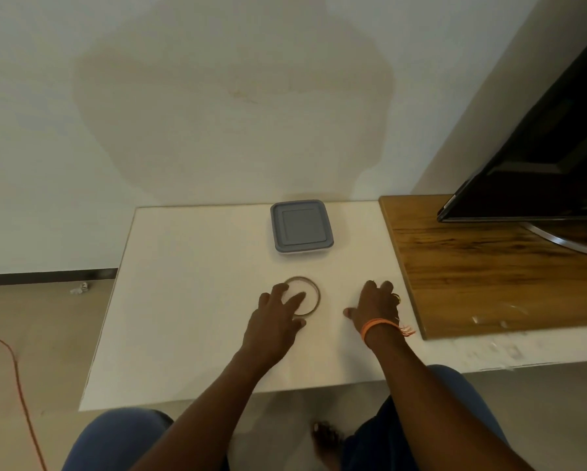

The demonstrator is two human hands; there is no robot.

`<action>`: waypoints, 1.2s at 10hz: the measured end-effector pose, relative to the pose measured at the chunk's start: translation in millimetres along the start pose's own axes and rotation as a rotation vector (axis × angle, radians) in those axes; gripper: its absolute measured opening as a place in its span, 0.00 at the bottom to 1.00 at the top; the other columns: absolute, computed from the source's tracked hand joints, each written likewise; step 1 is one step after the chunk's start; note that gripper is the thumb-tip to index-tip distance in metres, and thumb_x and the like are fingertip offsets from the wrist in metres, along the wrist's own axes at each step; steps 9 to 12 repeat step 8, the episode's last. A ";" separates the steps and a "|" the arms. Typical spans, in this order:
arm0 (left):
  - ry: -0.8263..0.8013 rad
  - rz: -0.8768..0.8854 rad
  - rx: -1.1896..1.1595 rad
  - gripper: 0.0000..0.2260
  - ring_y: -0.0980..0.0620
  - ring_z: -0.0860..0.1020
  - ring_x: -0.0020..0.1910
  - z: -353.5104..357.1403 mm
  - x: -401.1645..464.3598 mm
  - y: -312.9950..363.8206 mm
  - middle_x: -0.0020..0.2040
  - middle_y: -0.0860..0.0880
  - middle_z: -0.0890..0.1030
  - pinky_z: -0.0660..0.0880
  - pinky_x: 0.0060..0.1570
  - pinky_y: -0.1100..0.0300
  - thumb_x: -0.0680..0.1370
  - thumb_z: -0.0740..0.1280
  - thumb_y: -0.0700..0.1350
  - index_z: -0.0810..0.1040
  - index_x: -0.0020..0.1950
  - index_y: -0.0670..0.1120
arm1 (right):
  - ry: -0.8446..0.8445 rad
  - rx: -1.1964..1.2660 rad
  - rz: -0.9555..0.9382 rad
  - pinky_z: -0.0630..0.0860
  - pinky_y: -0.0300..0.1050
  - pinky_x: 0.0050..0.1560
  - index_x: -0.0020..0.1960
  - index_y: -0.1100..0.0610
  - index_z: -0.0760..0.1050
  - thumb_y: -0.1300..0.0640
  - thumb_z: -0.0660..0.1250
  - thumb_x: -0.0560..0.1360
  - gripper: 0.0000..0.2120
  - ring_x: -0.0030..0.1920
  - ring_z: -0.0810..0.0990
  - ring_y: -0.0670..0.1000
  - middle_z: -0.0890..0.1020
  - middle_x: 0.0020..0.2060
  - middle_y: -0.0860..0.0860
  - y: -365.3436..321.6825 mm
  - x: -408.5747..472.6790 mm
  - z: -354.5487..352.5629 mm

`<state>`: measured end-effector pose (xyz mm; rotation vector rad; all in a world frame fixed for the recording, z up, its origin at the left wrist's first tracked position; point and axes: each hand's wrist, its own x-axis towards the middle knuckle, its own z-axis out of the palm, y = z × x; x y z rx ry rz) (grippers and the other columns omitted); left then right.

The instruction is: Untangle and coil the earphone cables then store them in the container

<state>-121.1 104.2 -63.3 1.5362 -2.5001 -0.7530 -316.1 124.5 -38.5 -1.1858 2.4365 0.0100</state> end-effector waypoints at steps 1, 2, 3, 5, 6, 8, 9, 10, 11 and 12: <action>-0.010 -0.014 0.048 0.19 0.46 0.64 0.70 6.3 -3.4 4.3 0.74 0.48 0.63 0.74 0.61 0.54 0.80 0.64 0.50 0.71 0.72 0.53 | -0.019 0.021 -0.146 0.74 0.51 0.58 0.64 0.60 0.70 0.60 0.66 0.76 0.17 0.60 0.73 0.61 0.69 0.62 0.61 -0.2 0.9 7.7; 0.001 0.006 0.107 0.19 0.46 0.65 0.69 7.5 -6.0 0.2 0.73 0.48 0.65 0.75 0.60 0.54 0.80 0.64 0.48 0.71 0.72 0.52 | -0.048 0.142 -0.258 0.76 0.54 0.54 0.57 0.58 0.73 0.61 0.63 0.77 0.09 0.53 0.77 0.60 0.74 0.56 0.59 -6.4 -0.2 19.5; 0.013 0.012 0.109 0.19 0.45 0.65 0.68 3.1 -7.8 -5.9 0.72 0.46 0.66 0.76 0.58 0.52 0.79 0.65 0.46 0.72 0.71 0.49 | 0.046 0.248 -0.254 0.80 0.60 0.49 0.47 0.53 0.70 0.60 0.61 0.79 0.03 0.44 0.81 0.57 0.77 0.46 0.57 -7.8 2.1 30.7; 0.008 0.014 0.089 0.20 0.46 0.64 0.71 -2.1 -11.8 -18.4 0.74 0.48 0.65 0.75 0.60 0.54 0.78 0.67 0.43 0.73 0.70 0.50 | 0.022 0.364 -0.199 0.80 0.47 0.45 0.49 0.57 0.72 0.60 0.62 0.78 0.01 0.43 0.79 0.56 0.76 0.49 0.59 -16.0 4.6 24.8; 0.063 0.015 0.037 0.25 0.45 0.64 0.71 -7.4 -19.0 -17.1 0.74 0.46 0.66 0.76 0.57 0.54 0.75 0.70 0.42 0.72 0.71 0.50 | -0.023 0.375 -0.221 0.72 0.32 0.53 0.65 0.59 0.73 0.63 0.67 0.76 0.17 0.57 0.75 0.54 0.73 0.61 0.57 -15.6 3.4 22.0; 0.198 -0.042 0.027 0.30 0.41 0.64 0.72 -48.2 -46.6 -5.2 0.75 0.42 0.64 0.74 0.59 0.49 0.74 0.70 0.45 0.66 0.75 0.46 | 0.161 0.512 -0.214 0.69 0.39 0.55 0.67 0.59 0.73 0.60 0.68 0.76 0.19 0.63 0.73 0.56 0.73 0.64 0.56 -10.7 -43.6 -7.8; 0.198 -0.042 0.027 0.30 0.41 0.64 0.72 -48.2 -46.6 -5.2 0.75 0.42 0.64 0.74 0.59 0.49 0.74 0.70 0.45 0.66 0.75 0.46 | 0.161 0.512 -0.214 0.69 0.39 0.55 0.67 0.59 0.73 0.60 0.68 0.76 0.19 0.63 0.73 0.56 0.73 0.64 0.56 -10.7 -43.6 -7.8; 0.198 -0.042 0.027 0.30 0.41 0.64 0.72 -48.2 -46.6 -5.2 0.75 0.42 0.64 0.74 0.59 0.49 0.74 0.70 0.45 0.66 0.75 0.46 | 0.161 0.512 -0.214 0.69 0.39 0.55 0.67 0.59 0.73 0.60 0.68 0.76 0.19 0.63 0.73 0.56 0.73 0.64 0.56 -10.7 -43.6 -7.8; 0.198 -0.042 0.027 0.30 0.41 0.64 0.72 -48.2 -46.6 -5.2 0.75 0.42 0.64 0.74 0.59 0.49 0.74 0.70 0.45 0.66 0.75 0.46 | 0.161 0.512 -0.214 0.69 0.39 0.55 0.67 0.59 0.73 0.60 0.68 0.76 0.19 0.63 0.73 0.56 0.73 0.64 0.56 -10.7 -43.6 -7.8; 0.198 -0.042 0.027 0.30 0.41 0.64 0.72 -48.2 -46.6 -5.2 0.75 0.42 0.64 0.74 0.59 0.49 0.74 0.70 0.45 0.66 0.75 0.46 | 0.161 0.512 -0.214 0.69 0.39 0.55 0.67 0.59 0.73 0.60 0.68 0.76 0.19 0.63 0.73 0.56 0.73 0.64 0.56 -10.7 -43.6 -7.8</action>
